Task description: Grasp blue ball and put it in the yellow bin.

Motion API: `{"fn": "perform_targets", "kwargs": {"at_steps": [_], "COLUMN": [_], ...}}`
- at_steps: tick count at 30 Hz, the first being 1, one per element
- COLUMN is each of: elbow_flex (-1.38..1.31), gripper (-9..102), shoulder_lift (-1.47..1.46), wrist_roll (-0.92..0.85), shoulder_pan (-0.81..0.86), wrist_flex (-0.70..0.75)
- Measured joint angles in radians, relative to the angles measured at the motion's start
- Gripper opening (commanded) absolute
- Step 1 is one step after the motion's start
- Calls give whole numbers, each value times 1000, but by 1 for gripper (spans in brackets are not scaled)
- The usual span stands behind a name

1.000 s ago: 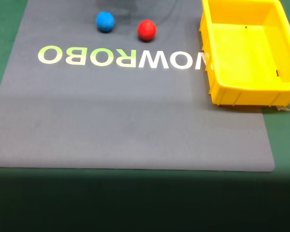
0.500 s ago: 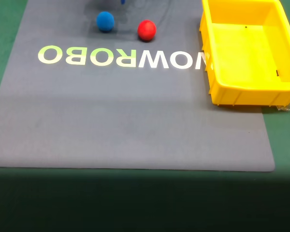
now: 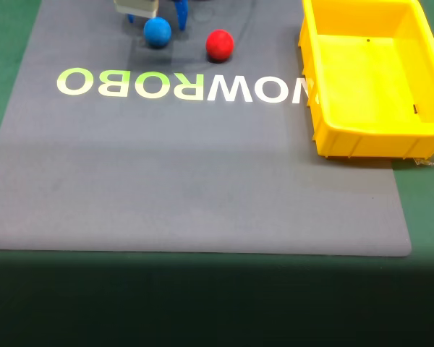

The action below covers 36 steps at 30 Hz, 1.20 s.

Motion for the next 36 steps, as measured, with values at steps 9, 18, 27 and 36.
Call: {"fn": "perform_targets", "kwargs": {"at_steps": [9, 18, 27, 36], "elbow_flex": [-43, -77, -87, -87], "gripper": [31, 28, 0, 0], "shoulder_lift": [-89, -143, -153, -160], "wrist_roll": [6, 8, 17, 17], "shoulder_pan": [-18, -28, -43, -48], "wrist_flex": [-21, -31, -35, -37]}}
